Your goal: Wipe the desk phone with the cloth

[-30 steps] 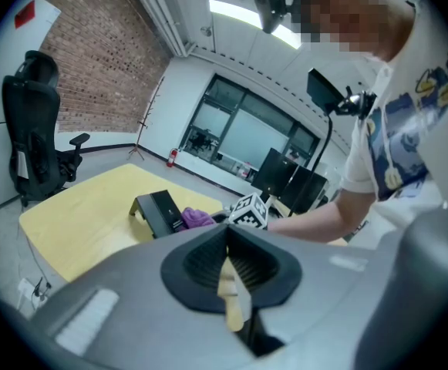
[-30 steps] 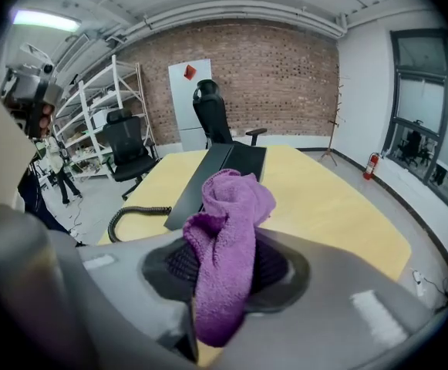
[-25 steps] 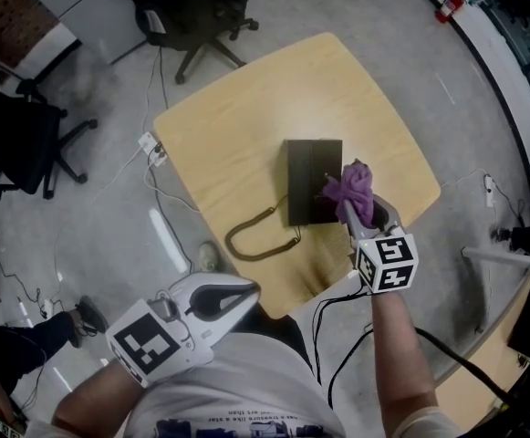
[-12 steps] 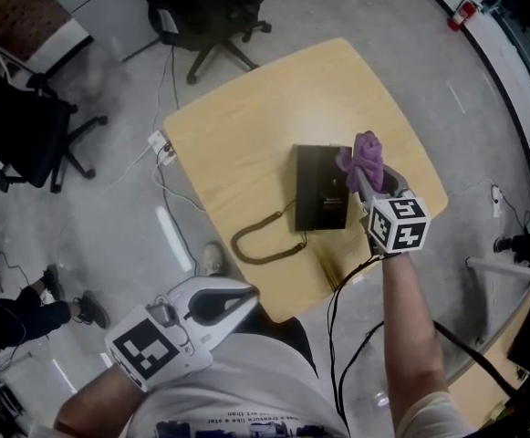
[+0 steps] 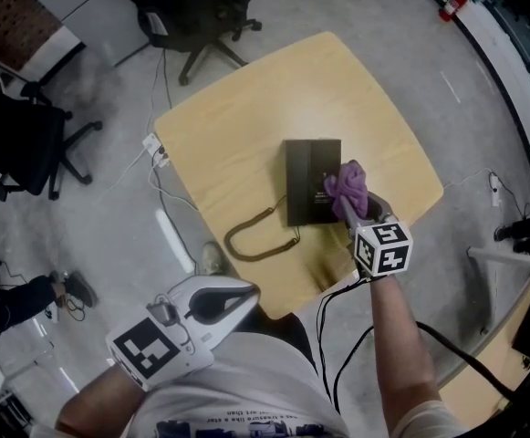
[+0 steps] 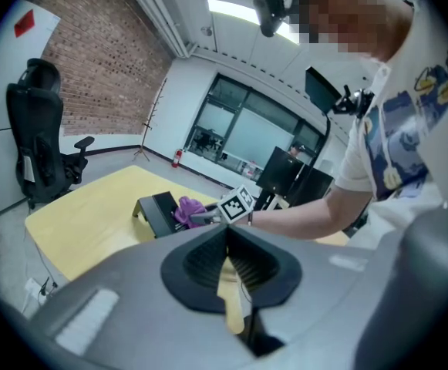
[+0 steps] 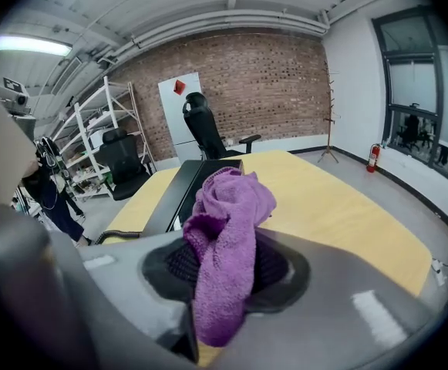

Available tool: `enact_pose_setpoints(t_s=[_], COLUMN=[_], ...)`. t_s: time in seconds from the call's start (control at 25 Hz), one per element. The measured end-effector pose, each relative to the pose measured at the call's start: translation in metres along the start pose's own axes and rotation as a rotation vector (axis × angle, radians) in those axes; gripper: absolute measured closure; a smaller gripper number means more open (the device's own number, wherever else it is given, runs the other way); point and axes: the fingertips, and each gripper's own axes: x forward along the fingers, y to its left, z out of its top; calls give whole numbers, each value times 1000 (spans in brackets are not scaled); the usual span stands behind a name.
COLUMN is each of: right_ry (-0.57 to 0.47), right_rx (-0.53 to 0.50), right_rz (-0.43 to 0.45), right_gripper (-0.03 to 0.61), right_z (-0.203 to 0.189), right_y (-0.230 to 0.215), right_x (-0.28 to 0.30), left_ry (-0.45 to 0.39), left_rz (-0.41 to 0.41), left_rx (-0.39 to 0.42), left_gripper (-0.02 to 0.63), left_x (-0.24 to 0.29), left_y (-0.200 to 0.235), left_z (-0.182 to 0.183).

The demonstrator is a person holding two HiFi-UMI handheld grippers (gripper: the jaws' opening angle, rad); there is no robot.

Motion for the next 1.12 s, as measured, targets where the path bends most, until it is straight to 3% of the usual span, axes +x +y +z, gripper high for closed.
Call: enact_pose_setpoints(t_s=[0.36, 0.56, 0.72, 1.12], right_ry=[88, 112, 61, -89], right_rx=[5, 2, -6, -63], right_rz=[8, 13, 23, 51], right_gripper=[458, 457, 458, 457], right_z=[-56, -66, -37, 92], right_y=[19, 22, 19, 1], right_x=[-22, -30, -46, -55], left_ry=[10, 12, 9, -17], left_rz=[-33, -33, -34, -20], left_rx=[22, 23, 23, 10], left_gripper=[609, 611, 609, 609], left_x=[6, 4, 1, -14], left_y=[-12, -13, -14, -3], left_z=[-1, -4, -6, -6])
